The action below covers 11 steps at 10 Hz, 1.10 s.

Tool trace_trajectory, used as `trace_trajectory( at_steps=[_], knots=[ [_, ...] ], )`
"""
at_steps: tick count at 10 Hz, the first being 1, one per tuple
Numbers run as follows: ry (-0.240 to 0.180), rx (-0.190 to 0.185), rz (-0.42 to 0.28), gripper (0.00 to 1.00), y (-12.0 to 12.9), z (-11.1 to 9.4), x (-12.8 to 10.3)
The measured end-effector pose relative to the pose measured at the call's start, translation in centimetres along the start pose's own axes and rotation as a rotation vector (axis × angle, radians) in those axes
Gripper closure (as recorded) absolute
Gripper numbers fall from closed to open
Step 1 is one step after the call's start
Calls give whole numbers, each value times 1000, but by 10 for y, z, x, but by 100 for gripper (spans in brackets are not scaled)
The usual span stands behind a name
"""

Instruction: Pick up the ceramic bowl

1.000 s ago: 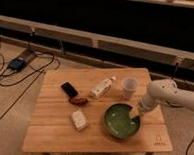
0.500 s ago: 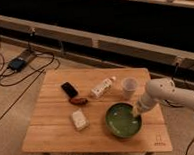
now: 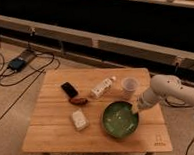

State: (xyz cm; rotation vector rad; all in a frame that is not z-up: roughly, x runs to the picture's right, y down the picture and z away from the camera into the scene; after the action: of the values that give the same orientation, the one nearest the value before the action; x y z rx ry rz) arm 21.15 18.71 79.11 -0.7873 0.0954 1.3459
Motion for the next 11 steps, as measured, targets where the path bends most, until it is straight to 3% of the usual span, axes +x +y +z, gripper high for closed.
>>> trace_trajectory(
  at_steps=[3,6,11],
  knots=[
    [-60,-64,6,100,11,-43,-7],
    [-81,-89,-37,100,19,-73,-21],
    [-76,-92,-52,100,22,-77,-25]
  ],
)
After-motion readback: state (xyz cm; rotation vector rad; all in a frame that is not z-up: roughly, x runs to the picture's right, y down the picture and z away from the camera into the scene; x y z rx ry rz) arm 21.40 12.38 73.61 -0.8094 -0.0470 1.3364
